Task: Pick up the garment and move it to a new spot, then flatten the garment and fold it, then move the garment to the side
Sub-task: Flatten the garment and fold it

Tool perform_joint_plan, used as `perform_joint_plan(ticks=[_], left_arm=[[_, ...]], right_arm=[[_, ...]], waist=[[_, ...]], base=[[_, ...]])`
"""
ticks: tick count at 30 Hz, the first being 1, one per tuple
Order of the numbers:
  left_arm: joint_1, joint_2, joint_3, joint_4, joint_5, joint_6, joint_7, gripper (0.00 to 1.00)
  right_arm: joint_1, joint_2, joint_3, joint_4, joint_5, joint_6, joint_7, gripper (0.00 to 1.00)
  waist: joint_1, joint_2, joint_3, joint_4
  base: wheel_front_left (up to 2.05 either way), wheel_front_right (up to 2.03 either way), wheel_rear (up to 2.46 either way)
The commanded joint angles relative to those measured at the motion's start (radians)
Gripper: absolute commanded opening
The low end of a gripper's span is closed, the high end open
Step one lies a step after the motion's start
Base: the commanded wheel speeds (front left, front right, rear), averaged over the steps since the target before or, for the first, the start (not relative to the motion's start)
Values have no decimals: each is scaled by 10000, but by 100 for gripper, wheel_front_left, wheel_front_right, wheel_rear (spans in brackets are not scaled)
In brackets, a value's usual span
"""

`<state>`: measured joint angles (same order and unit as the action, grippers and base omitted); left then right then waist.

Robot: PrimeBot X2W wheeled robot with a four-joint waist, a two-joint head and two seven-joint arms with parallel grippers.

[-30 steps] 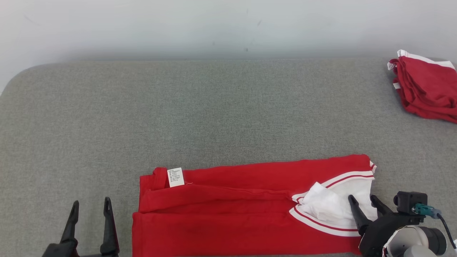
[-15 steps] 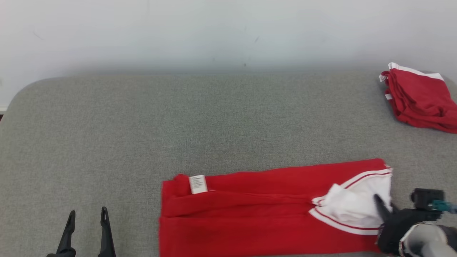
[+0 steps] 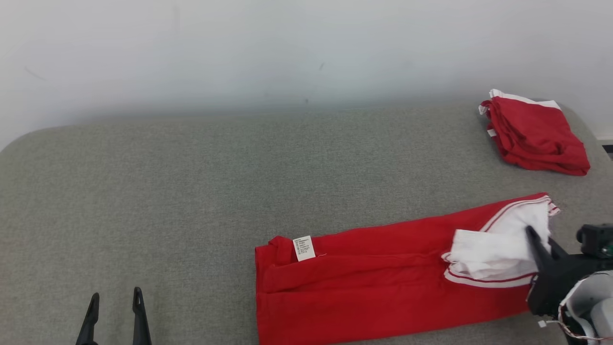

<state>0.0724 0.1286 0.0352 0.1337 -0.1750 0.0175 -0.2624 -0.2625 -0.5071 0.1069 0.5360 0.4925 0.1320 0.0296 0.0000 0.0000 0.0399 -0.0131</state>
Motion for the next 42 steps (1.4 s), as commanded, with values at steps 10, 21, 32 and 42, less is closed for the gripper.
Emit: perform_joint_plan(ticks=[10, 21, 32, 42], left_arm=[[-1, -178, 316, 78, 227, -228, -30, 100], [-366, -365, 181, 304, 370, -499, -31, 100], [-878, -497, 44, 723, 470, -763, -31, 100], [-775, -562, 325, 874, 494, -795, -31, 100]], right_arm=[[1015, 1173, 1006, -4227, -326, -28, 1384, 0], [889, 2546, 2602, -5519, -729, -28, 2173, 0], [-125, 3957, 3512, -2720, -972, -28, 1466, 0], [-692, 3761, 3795, -2663, -687, -28, -36, 100]], waist=[[0, 0, -103, -226], [0, 0, 33, 413], [0, 0, 272, 1102], [0, 0, 166, 942]], base=[[0, 0, 0], [0, 0, 0], [0, 0, 0], [0, 0, 0]])
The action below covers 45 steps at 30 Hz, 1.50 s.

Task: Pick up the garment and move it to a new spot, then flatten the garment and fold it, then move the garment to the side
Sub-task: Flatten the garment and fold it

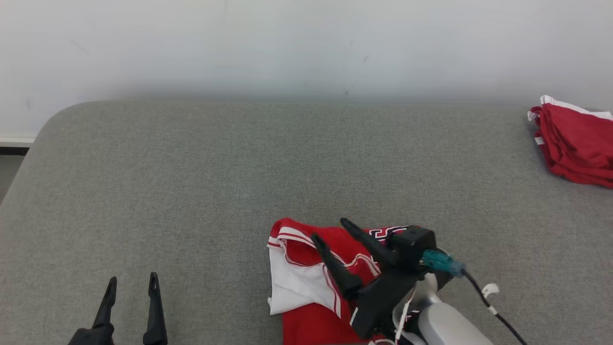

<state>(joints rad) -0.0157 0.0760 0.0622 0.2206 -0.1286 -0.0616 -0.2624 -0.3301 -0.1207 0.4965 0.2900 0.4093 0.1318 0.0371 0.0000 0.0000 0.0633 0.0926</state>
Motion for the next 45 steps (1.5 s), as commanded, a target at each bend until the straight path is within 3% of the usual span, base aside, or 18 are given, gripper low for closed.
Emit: perform_joint_plan(ticks=[1, 8, 12, 18, 25, 34, 35, 36, 37, 38, 45], left_arm=[[112, -36, 91, 14, 29, -14, -31, 100], [189, -60, 252, -96, 44, -68, -31, 100], [216, -84, 304, -154, 68, -72, -31, 100], [305, -126, 291, -250, 135, -37, -31, 100], [129, -120, 240, -176, 186, -103, -31, 100], [-18, -123, 209, -28, 236, -226, -31, 100], [-10, -130, 196, -31, 237, -228, -31, 100], [-3, -136, 200, -21, 236, -233, -31, 100], [-3, -140, 203, -8, 232, -240, -31, 100], [-4, -145, 218, -1, 225, -247, -31, 100], [55, -176, 300, 49, 202, -242, -31, 100]], right_arm=[[20, -193, -191, -442, 195, -26, -167, 100], [860, -951, -1408, -1999, 13, -26, -99, 100], [1708, -1043, -1901, -2649, 31, -26, 85, 100], [2589, -818, -1867, -3205, 4, -26, 269, 100], [2598, -531, -1474, -2858, 51, -26, 440, 100], [1803, -199, -1065, -1262, 459, -27, 566, 100], [1738, -166, -1027, -1053, 589, -27, 619, 96], [1648, -219, -880, -878, 620, -27, 711, 57], [1563, -242, -792, -765, 680, -27, 695, 8], [1480, -251, -703, -660, 753, -27, 681, 0], [1430, -342, 62, -660, 1280, -27, 538, 0]], waist=[[0, 0, -90, -160], [0, 0, -154, -355], [0, 0, -108, -359], [0, 0, -49, -341], [0, 0, 31, -223], [0, 0, 66, 69], [0, 0, 64, 102], [0, 0, 62, 134], [0, 0, 59, 167], [0, 0, 55, 192], [0, 0, -23, 302]], base=[[0, 0, 0], [0, 0, 0], [0, 0, 0], [0, 0, 0], [0, 0, 0], [0, 0, 0], [0, 0, 0], [0, 0, 0], [0, 0, 0], [0, 0, 0], [0, 0, 0]])
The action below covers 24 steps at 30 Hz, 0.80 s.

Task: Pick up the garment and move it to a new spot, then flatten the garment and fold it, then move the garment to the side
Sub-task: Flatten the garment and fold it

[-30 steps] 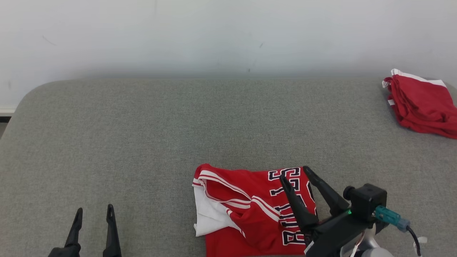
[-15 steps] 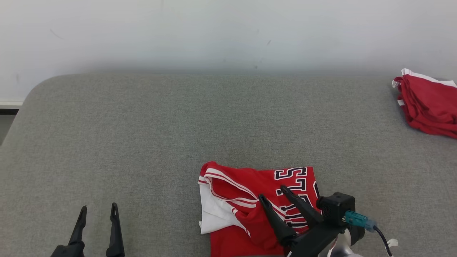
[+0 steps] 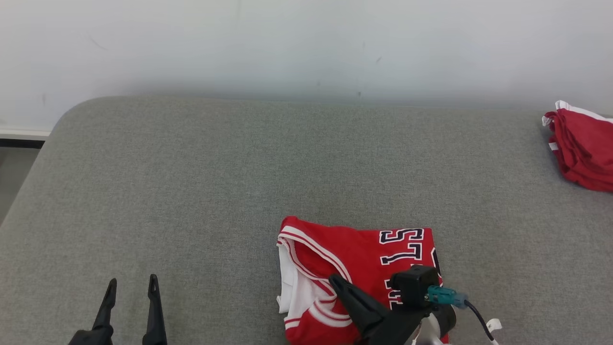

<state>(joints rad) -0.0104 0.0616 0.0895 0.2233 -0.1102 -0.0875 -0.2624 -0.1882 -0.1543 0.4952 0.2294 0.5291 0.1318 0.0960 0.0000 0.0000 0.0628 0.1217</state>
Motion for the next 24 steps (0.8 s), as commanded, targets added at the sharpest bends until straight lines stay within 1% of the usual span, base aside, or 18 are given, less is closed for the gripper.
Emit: perform_joint_plan(ticks=[1, 6, 8, 9, 10, 11, 12, 13, 16, 24], left_arm=[[18, -37, 31, 31, 11, 12, -31, 100], [13, -56, 43, 72, -45, -19, -31, 100], [-7, -60, 41, 65, -50, -28, -31, 100], [2, -64, 36, 56, -47, -29, -31, 100], [18, -65, 38, 43, -49, -32, -31, 100], [39, -66, 49, 33, -49, -35, -31, 100], [61, -70, 58, 20, -42, -36, -31, 100], [61, -70, 58, 20, -42, -36, -31, 100], [126, -75, 73, -8, 1, -19, -31, 100], [258, -90, -32, -126, 104, -61, -31, 100]], right_arm=[[34, 29, 239, -134, 167, -27, -79, 0], [19, 47, 941, -494, 529, -27, -222, 0], [-27, -9, 995, -544, 599, -27, -414, 0], [-92, -66, 964, -585, 484, -27, -560, 8], [-127, -109, 908, -609, 415, -27, -727, 53], [-118, -126, 792, -634, 387, -27, -923, 89], [-86, -138, 652, -643, 337, -27, -1103, 100], [-86, -138, 652, -643, 337, -27, -1103, 100], [-16, -265, 16, -678, 7, -27, -1744, 100], [522, -229, -1995, -656, -724, -27, -2796, 100]], waist=[[0, 0, -33, 15], [0, 0, -83, 35], [0, 0, -103, 38], [0, 0, -113, 38], [0, 0, -122, 34], [0, 0, -133, 25], [0, 0, -146, 14], [0, 0, -146, 14], [0, 0, -192, -38], [0, 0, -260, -281]], base=[[0, 0, 0], [0, 0, 0], [0, 0, 0], [0, 0, 0], [0, 0, 0], [0, 0, 0], [0, 0, 0], [0, 0, 0], [0, 0, 0], [0, 0, 0]])
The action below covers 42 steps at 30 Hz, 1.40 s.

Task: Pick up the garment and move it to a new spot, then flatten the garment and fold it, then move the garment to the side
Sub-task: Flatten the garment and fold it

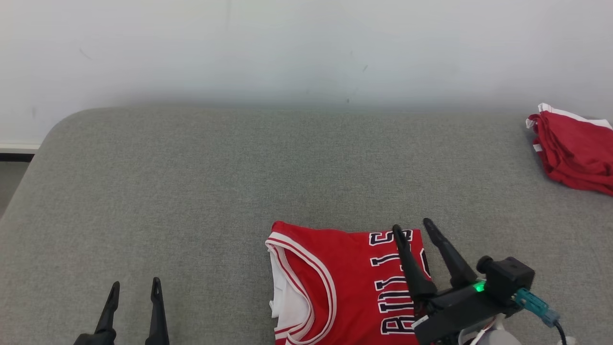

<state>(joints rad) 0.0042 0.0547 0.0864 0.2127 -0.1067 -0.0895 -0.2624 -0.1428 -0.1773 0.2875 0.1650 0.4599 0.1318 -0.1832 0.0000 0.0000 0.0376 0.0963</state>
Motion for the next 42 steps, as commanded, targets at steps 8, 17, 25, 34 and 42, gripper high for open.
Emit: perform_joint_plan(ticks=[8, 17, 25, 34, 42], left_arm=[[271, -32, -3, -80, 100, -54, -31, 100], [593, -2, -583, -142, 334, -229, -31, 100], [959, 271, -3152, 265, 151, -400, 95, 100], [856, 407, -4522, 388, -580, -398, 140, 100], [305, 580, -5007, 1263, -1084, -400, 304, 100]], right_arm=[[866, 357, -1340, -478, -1097, -27, -677, 100], [1772, 878, -1877, -794, -2225, -27, -823, 100], [1984, 1070, -2074, -1008, -2355, -27, -822, 100], [2021, 1127, -2134, -1029, -2369, -27, -822, 100], [1853, 1161, -2070, -983, -2376, -27, -824, 100]], waist=[[0, 0, -166, -310], [0, 0, -333, -558], [0, 0, -321, -764], [0, 0, -227, -927], [0, 0, -95, -1142]], base=[[0, 0, 0], [0, 0, 0], [0, 0, 0], [0, 0, 0], [0, 0, 0]])
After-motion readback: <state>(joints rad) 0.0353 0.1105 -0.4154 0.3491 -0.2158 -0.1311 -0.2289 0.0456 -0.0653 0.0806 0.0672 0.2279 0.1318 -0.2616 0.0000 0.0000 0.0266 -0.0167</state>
